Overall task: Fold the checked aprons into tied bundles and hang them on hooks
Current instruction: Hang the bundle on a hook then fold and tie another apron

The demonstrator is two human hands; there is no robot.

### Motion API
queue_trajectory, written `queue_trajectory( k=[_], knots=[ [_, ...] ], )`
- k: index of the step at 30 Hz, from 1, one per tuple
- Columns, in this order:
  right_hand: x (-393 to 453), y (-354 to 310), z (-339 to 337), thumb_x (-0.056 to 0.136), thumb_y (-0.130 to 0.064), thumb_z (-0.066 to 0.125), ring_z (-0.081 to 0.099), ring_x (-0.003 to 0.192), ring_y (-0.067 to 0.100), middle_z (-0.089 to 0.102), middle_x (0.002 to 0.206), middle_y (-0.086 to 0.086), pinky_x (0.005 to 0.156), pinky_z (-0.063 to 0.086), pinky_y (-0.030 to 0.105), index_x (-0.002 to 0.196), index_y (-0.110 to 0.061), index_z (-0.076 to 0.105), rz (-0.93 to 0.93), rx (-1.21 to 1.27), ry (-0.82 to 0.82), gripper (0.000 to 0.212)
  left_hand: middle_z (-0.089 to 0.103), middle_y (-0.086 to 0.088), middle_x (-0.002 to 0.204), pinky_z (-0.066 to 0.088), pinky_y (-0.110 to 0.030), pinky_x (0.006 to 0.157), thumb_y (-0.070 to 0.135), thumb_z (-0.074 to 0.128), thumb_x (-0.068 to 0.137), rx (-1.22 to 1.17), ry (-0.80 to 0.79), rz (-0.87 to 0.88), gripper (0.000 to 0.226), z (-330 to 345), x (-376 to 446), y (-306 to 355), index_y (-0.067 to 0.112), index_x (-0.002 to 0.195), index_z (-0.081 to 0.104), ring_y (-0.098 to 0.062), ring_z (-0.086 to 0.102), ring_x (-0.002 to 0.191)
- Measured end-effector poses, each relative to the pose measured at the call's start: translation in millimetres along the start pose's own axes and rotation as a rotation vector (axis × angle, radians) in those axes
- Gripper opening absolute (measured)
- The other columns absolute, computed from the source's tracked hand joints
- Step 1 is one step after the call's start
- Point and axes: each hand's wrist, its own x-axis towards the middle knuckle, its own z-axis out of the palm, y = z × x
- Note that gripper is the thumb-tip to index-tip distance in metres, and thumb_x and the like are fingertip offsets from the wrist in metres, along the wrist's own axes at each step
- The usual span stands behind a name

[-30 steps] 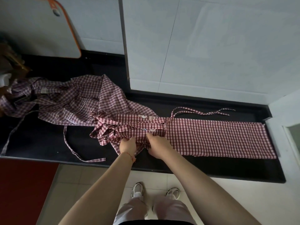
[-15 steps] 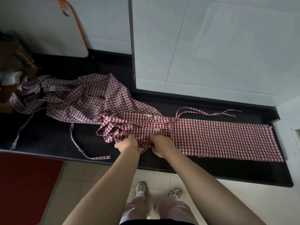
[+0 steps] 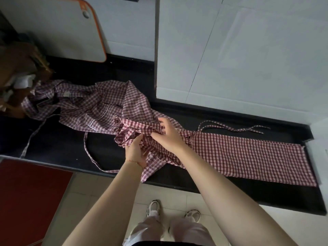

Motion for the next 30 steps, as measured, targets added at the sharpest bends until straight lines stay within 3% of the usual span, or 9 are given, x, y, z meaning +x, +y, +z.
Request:
queue_trajectory(
  k=[3,7,9,13,15,18,21,23,30],
  knots=[
    [7.0,-10.4,-0.4,0.079,-0.055,0.078,0.034,0.144,0.022,0.029,0.16,0.0,0.115,0.035,0.041,0.157,-0.031,0.019,0.024,0.206,-0.066,0.1,0.067,-0.01,0.119,0.059,-0.036,0.072,0.01,0.062,0.095,0.248,-0.096,0.188,0.043,13.5,-11.8,2.3,0.01,0.137,0.05,-0.02,0.071,0.088],
    [3.4,-2.9,-16.6,0.064,-0.056,0.086,0.041,0.138,0.019,0.037,0.154,-0.003,0.112,0.036,0.036,0.155,-0.034,0.02,0.052,0.228,-0.097,0.115,0.058,-0.013,0.136,0.05,-0.043,0.102,0.002,0.054,0.097,0.957,-0.229,0.56,0.043,49.4,-31.7,-11.2,0.007,0.139,0.05,-0.029,0.058,0.123],
    [-4.0,6.5,-33.9,0.069,-0.047,0.086,0.051,0.122,0.016,0.05,0.139,-0.005,0.101,0.045,0.037,0.148,-0.03,0.032,0.157,0.293,0.023,0.098,0.058,-0.014,0.136,0.046,-0.048,0.104,0.01,0.061,0.094,1.185,-0.311,0.676,0.045,67.2,-36.8,-27.3,0.007,0.138,0.052,-0.031,0.055,0.125],
    [-30.5,59.3,-90.1,0.089,-0.022,0.068,0.066,0.094,0.018,0.069,0.101,0.002,0.073,0.05,0.031,0.106,-0.021,0.065,0.377,0.58,0.319,0.016,0.064,0.0,0.12,0.045,-0.044,0.099,0.032,0.061,0.09,1.51,-0.663,0.916,0.046,89.8,-50.3,-76.2,0.02,0.134,0.055,-0.021,0.054,0.112],
    [-42.9,91.1,-109.5,0.093,-0.02,0.064,0.068,0.097,0.023,0.071,0.104,0.007,0.081,0.054,0.034,0.106,-0.017,0.068,0.485,0.74,0.382,0.014,0.066,0.003,0.115,0.051,-0.036,0.092,0.029,0.057,0.094,1.393,-0.678,0.936,0.039,91.5,-53.6,-97.2,0.022,0.132,0.057,-0.015,0.058,0.104],
    [-48.8,128.8,-120.6,0.092,-0.011,0.064,0.069,0.105,0.026,0.072,0.113,0.011,0.1,0.052,0.042,0.122,-0.006,0.065,0.62,0.883,0.385,0.03,0.061,0.0,0.114,0.05,-0.04,0.093,0.015,0.052,0.095,1.377,-0.405,1.076,0.024,98.8,-44.1,-115.6,0.014,0.117,0.062,-0.017,0.055,0.105],
    [-45.5,143.2,-120.1,0.094,-0.008,0.062,0.071,0.103,0.026,0.073,0.112,0.013,0.1,0.053,0.041,0.125,-0.001,0.063,0.681,0.885,0.325,0.032,0.042,-0.002,0.149,0.021,-0.046,0.122,0.019,0.043,0.1,1.649,-0.326,1.029,0.04,104.9,-31.7,-117.9,0.018,0.139,0.049,-0.023,0.031,0.143],
    [-45.1,149.4,-123.2,0.096,-0.013,0.061,0.071,0.103,0.025,0.073,0.113,0.013,0.095,0.056,0.041,0.128,-0.003,0.061,0.704,0.941,0.356,0.033,0.024,-0.001,0.161,0.008,-0.051,0.124,0.029,0.038,0.103,1.829,-0.326,0.946,0.048,107.7,-23.9,-119.9,0.025,0.15,0.033,-0.024,0.01,0.152],
    [-46.4,160.8,-151.6,0.101,-0.008,0.052,0.064,0.09,0.027,0.061,0.12,0.016,0.069,0.056,0.039,0.135,-0.006,0.049,0.8,0.956,0.766,0.035,-0.009,-0.011,0.166,0.005,-0.056,0.122,0.057,0.02,0.102,2.181,-0.187,0.626,0.068,103.3,3.4,-118.3,0.029,0.158,-0.006,-0.034,-0.01,0.152]
  ],
)
